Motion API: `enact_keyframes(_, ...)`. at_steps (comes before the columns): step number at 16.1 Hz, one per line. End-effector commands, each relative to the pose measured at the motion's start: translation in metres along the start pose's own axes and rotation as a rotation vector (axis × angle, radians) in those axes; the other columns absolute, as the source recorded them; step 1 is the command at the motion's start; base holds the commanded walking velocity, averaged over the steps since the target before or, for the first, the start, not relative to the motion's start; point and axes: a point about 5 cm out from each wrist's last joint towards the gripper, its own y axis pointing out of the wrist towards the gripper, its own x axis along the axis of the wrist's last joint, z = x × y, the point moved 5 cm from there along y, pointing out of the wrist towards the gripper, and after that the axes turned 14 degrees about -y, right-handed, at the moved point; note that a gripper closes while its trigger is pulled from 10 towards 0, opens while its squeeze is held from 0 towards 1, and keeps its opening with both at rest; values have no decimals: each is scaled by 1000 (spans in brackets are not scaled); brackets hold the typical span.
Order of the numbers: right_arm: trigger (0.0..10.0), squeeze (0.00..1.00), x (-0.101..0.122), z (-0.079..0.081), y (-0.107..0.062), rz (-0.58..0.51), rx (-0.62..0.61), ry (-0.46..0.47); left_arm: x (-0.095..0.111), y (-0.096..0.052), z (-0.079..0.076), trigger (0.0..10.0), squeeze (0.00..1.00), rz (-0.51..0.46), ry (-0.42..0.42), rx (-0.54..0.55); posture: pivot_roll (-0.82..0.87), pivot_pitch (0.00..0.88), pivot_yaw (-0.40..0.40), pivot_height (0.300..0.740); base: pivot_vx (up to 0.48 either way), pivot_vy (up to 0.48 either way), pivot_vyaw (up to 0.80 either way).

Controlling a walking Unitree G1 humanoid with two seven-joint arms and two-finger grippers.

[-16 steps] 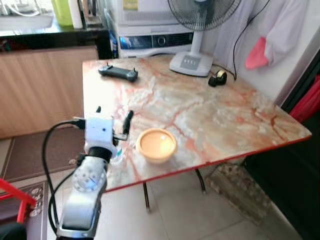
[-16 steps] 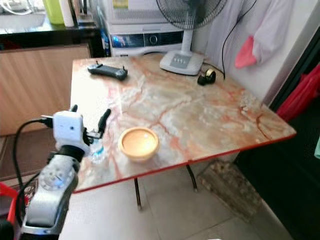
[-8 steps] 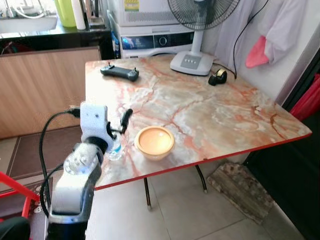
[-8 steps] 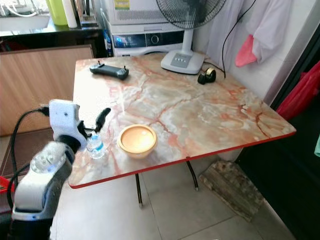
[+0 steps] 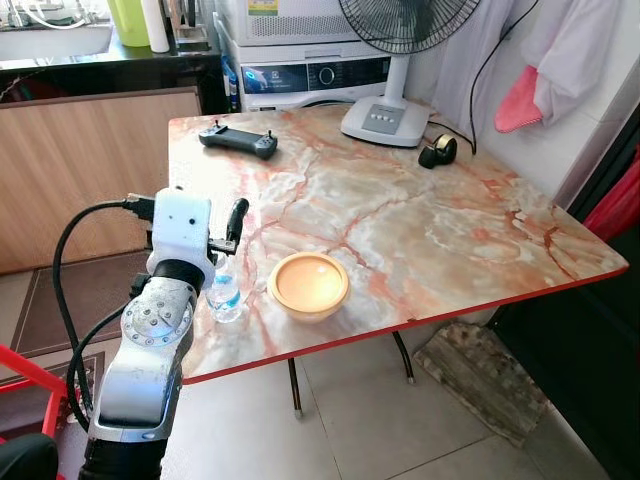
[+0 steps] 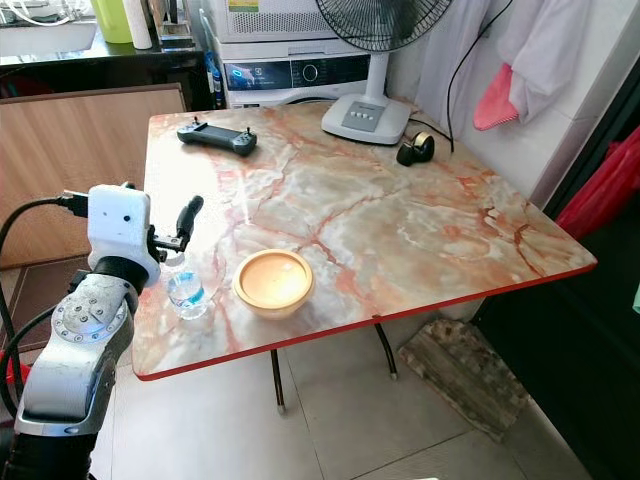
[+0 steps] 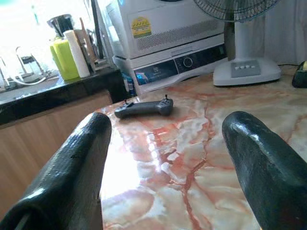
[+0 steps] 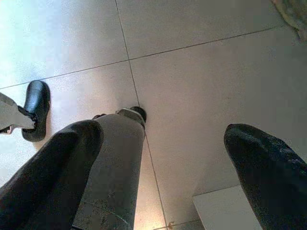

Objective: Restocking fridge

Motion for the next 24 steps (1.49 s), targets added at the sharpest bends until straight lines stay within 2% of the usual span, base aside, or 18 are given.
enact_keyframes(1,10000,0,0,-2,0,4,0,-22,9,1,-3,10000,0,-39,14,-6,177,0,-68,740,0,0,525)
enact_keyframes(3,10000,0,0,-2,0,3,-2,-14,9,1,-6,10000,0,-41,18,-12,176,0,-67,740,0,0,663)
enact_keyframes(5,10000,0,0,-3,0,5,-9,10,9,1,-8,10000,0,-43,29,-19,175,0,-67,740,0,0,0)
enact_keyframes(10,10000,0,-1,-3,0,9,-4,1,6,1,-12,10000,0,-36,37,-31,173,0,-68,740,0,0,0)
enact_keyframes(24,10000,0,0,-1,0,13,13,-10,5,2,-19,10000,0,-37,40,-60,174,0,-70,740,245,0,0)
